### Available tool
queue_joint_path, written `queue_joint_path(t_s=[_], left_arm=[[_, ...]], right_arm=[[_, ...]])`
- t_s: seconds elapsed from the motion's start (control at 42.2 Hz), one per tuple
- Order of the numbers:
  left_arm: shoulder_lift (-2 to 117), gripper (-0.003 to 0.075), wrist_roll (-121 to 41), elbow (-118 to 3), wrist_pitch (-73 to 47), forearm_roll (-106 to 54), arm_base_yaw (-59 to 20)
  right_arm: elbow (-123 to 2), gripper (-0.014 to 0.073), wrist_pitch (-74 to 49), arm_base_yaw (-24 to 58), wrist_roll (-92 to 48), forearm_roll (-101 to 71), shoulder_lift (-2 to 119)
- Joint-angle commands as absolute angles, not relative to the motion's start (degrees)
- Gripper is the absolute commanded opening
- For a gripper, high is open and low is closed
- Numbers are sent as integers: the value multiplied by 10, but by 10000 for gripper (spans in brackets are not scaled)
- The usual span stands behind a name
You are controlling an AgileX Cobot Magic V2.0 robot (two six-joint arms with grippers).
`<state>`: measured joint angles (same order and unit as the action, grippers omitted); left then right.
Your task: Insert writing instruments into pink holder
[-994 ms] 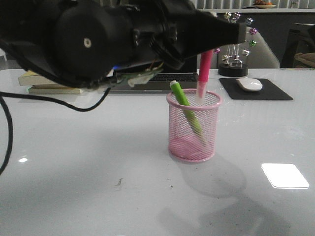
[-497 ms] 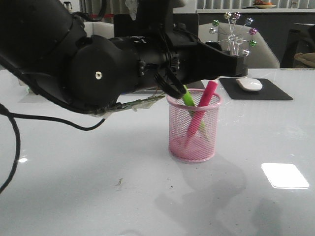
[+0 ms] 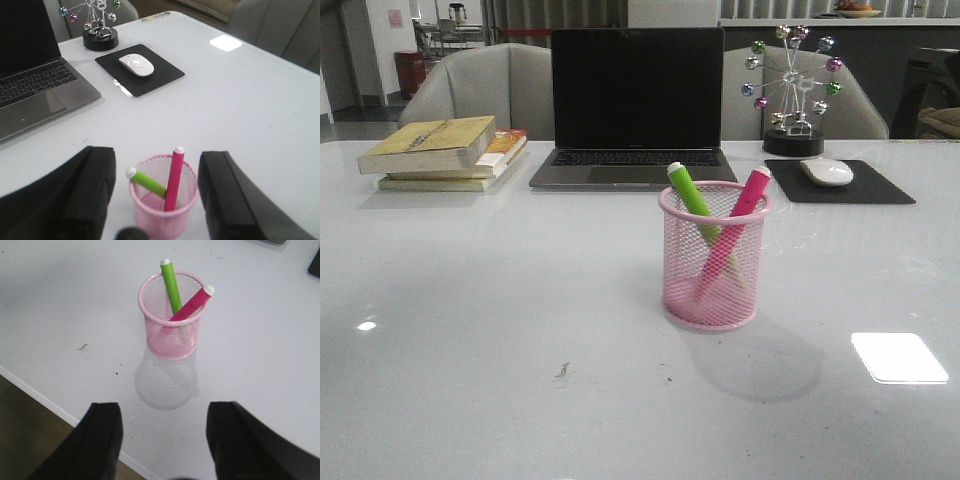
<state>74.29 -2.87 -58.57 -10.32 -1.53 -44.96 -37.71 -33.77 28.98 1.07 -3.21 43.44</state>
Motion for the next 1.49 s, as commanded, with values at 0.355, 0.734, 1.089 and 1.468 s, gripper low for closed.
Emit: queue_joint_path(t_s=[0.355,0.734,1.089,1.468], left_arm=[[474,445,8,-591,-444,7,-393],[429,416,16,-501,-454,33,-382],[429,160,16,-495,-449,35,-382],[429,92,16,-495,-449,35,-382]], right_arm=[[-393,488,-295,289,9,-34,432],[-393,487,-326,289,4,31,432],[-393,150,-330,289,4,40,432],[-393,58,-330,289,4,40,432]])
